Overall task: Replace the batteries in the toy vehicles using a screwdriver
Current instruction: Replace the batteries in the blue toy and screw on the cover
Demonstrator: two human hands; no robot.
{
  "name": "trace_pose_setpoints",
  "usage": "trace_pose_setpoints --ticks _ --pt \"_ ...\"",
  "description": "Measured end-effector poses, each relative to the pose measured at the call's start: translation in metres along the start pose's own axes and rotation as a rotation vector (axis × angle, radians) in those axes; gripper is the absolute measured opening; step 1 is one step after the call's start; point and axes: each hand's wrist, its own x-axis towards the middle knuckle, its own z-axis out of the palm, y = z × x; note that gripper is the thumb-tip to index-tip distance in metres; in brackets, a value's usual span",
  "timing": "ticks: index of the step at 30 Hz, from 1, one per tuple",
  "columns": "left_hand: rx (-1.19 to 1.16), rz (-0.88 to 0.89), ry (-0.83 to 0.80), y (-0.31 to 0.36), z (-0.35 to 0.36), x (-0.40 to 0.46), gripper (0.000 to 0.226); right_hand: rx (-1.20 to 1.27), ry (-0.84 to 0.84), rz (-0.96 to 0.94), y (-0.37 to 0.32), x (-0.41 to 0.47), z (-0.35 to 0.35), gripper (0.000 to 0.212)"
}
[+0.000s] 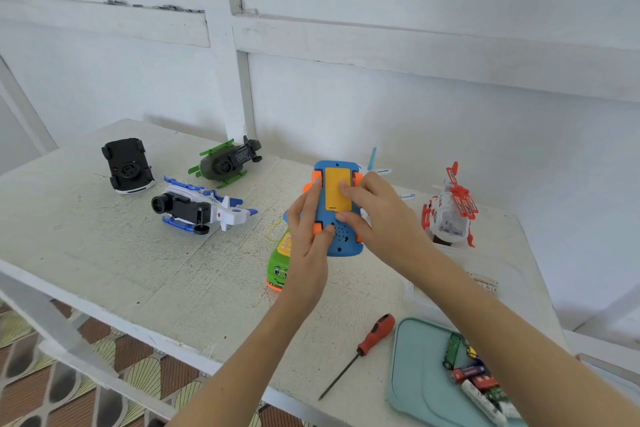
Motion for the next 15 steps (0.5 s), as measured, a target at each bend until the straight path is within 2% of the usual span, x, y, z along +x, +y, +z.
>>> trace_pose_setpoints --ticks 5,8,12,15 --pt "-0.011 0.012 -0.009 -0.001 0.002 0.004 0.063 0.006 -0.022 -0.019 0.003 0.001 -0.004 0.039" --pt "-0.010 0.034 0.009 -0.001 0.000 0.009 0.062 0.090 -0.060 0.007 0.009 0.004 -0.009 0.043" --pt "0.029 0.087 0.012 -0.001 -0.005 0.013 0.062 0.181 0.066 -0.081 0.022 -0.011 -0.016 0.025" --pt "0.036 0.100 -0.004 -0.003 -0.006 0.010 0.061 0.248 -0.082 -0.083 0.030 -0.035 -0.016 0.011"
